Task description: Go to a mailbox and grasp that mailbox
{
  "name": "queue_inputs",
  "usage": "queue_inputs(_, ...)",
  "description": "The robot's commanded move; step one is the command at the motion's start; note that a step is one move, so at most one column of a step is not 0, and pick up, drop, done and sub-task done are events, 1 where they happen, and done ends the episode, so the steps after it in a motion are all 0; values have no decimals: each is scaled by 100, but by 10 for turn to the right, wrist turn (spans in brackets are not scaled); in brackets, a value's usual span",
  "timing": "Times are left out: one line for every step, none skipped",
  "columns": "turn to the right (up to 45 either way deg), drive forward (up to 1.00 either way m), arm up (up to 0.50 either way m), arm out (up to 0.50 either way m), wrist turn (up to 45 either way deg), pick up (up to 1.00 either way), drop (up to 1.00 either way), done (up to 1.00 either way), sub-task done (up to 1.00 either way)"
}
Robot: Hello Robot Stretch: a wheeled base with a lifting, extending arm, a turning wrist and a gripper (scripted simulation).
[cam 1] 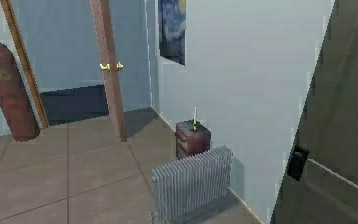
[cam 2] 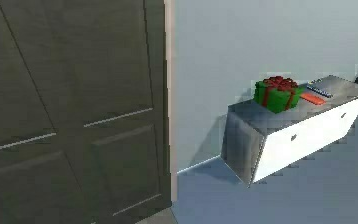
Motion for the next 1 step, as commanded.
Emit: queue_inputs(0, 50, 0, 0, 0, 0, 0, 0, 0)
